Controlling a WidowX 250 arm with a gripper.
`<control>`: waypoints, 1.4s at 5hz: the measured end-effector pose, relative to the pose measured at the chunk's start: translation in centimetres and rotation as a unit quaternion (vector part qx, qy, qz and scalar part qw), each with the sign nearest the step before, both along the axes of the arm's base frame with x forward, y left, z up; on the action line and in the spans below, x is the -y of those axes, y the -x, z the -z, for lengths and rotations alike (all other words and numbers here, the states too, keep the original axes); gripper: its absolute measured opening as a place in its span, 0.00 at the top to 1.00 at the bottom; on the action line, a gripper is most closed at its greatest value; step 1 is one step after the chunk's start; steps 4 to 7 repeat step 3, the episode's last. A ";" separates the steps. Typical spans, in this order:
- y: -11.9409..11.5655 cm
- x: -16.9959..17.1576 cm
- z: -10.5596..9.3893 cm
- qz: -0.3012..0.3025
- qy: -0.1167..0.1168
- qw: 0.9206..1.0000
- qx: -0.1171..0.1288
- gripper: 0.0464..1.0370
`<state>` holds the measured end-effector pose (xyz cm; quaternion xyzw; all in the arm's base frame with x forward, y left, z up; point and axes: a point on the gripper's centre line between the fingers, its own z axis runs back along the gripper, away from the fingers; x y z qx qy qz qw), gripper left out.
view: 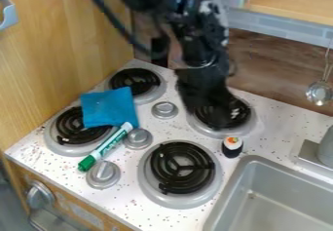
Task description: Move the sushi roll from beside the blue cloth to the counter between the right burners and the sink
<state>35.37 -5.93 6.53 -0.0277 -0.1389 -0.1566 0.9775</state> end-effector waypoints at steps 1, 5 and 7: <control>3.7 -1.2 2.4 -0.005 -0.024 0.998 -0.054 0.04; 11.0 -3.7 -3.8 -0.021 -0.025 0.999 0.025 0.04; 11.0 -3.7 -3.8 -0.021 -0.025 0.999 0.025 0.04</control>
